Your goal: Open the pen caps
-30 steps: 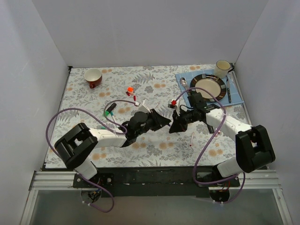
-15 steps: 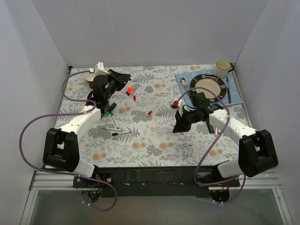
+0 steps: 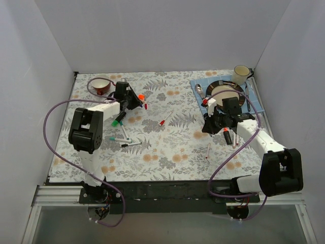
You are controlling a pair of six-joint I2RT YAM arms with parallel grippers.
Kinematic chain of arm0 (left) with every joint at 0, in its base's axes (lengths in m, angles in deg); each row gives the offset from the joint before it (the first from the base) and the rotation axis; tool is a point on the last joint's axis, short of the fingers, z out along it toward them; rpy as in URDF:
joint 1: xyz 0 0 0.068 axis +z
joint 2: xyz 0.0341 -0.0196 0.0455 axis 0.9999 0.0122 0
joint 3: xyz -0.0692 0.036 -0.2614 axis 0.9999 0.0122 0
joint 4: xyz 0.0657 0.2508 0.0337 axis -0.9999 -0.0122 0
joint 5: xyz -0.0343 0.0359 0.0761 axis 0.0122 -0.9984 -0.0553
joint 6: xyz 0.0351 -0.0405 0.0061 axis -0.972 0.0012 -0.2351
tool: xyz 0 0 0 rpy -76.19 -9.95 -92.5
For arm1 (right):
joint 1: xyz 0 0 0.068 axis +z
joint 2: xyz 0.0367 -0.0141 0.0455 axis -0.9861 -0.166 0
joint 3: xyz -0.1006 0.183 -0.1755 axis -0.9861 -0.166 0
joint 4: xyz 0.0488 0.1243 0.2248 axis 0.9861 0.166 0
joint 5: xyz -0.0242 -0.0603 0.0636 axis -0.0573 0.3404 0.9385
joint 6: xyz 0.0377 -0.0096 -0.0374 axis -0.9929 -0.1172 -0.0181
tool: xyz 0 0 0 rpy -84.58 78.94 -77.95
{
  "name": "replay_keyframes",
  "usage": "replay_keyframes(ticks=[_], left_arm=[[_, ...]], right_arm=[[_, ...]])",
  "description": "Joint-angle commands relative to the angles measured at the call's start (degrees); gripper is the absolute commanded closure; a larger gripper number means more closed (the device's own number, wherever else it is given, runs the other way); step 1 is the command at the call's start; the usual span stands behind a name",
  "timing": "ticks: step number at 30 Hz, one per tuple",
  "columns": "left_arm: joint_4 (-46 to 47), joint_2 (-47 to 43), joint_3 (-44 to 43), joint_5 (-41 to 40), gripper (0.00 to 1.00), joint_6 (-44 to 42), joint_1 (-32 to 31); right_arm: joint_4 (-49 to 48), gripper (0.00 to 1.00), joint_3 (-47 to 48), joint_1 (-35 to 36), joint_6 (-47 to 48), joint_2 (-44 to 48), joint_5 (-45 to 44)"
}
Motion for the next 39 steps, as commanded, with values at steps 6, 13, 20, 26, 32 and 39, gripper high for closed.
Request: replay_keyframes(ticks=[6, 13, 20, 26, 32, 39], left_arm=[[-7.7, 5.7, -9.5, -3.3, 0.68, -5.9, 0.2], [-8.8, 0.9, -10.9, -5.3, 0.45, -8.2, 0.2], [-9.2, -18.1, -6.0, -4.3, 0.16, -12.8, 0.2], [-8.3, -41.5, 8.4, -0.4, 0.02, -14.4, 0.3], [-2.9, -54.5, 24.9, -1.2, 0.02, -16.7, 0.4], [-4.5, -54.7, 24.4, 3.1, 0.02, -16.9, 0.4]], right_arm=[[-1.3, 0.99, -0.4, -1.1, -1.3, -2.0, -4.4], [-1.8, 0.99, -0.8, -2.3, -1.4, -2.5, -7.0], [-2.0, 0.92, -1.5, -4.2, -2.6, -4.4, -13.7], [-2.7, 0.90, -2.2, -7.2, -2.6, -6.4, -16.1], [-1.6, 0.77, -1.4, -7.5, -2.1, -10.6, -17.7], [-2.0, 0.64, -1.5, -7.5, -1.9, -11.5, -20.4]])
